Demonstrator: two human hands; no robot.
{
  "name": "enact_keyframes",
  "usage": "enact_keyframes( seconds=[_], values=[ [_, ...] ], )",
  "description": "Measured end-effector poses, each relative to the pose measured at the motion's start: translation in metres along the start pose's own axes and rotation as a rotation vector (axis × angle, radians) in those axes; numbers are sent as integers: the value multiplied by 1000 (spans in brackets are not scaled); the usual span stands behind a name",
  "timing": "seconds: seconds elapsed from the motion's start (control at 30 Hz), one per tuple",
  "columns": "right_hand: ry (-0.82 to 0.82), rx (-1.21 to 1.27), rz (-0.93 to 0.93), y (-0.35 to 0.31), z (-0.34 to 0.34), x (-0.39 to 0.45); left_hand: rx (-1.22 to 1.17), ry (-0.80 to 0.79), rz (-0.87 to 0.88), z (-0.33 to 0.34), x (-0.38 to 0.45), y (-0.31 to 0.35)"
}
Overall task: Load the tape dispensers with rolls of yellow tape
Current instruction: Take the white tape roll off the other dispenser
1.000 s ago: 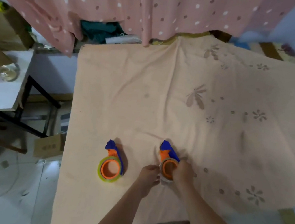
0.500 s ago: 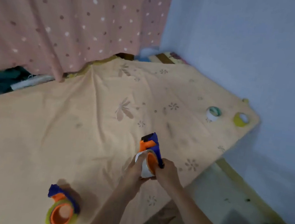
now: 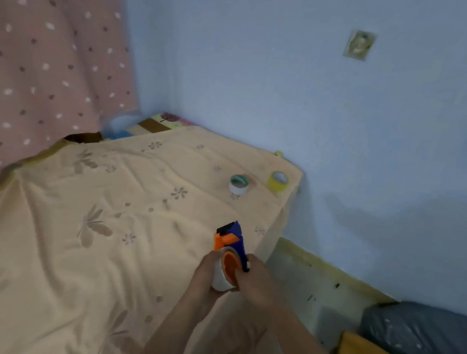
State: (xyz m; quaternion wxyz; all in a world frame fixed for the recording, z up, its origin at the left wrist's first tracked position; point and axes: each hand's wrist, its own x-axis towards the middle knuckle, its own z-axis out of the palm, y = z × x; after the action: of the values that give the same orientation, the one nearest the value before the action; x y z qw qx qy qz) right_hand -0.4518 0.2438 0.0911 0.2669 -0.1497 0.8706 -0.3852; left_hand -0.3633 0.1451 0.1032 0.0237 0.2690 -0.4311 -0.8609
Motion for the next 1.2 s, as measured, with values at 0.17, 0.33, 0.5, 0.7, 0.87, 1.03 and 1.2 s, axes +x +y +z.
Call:
enact_keyframes(
  seconds=[0.17, 0.33, 0.5, 0.7, 0.87, 1.03, 1.2],
  values=[
    [43, 38, -22, 11, -71, 39, 14, 14, -4, 74, 50, 10],
    [11, 119, -14, 19, -125, 71, -51, 68, -3, 116, 97, 9],
    [-6, 138, -21, 32, -152, 108, 15, 74, -24, 142, 135, 10],
    [3, 202, -8, 38, -185, 174, 32, 89, -2, 170, 204, 21],
    [7, 145, 14, 36, -216, 259, 34, 125, -57, 188, 298, 40],
    [-43, 60, -44, 15, -249, 327, -107, 234, -52, 191, 369, 57],
    [-12, 0, -70, 6, -269, 385, 48, 281, -49, 186, 424, 72]
  ],
)
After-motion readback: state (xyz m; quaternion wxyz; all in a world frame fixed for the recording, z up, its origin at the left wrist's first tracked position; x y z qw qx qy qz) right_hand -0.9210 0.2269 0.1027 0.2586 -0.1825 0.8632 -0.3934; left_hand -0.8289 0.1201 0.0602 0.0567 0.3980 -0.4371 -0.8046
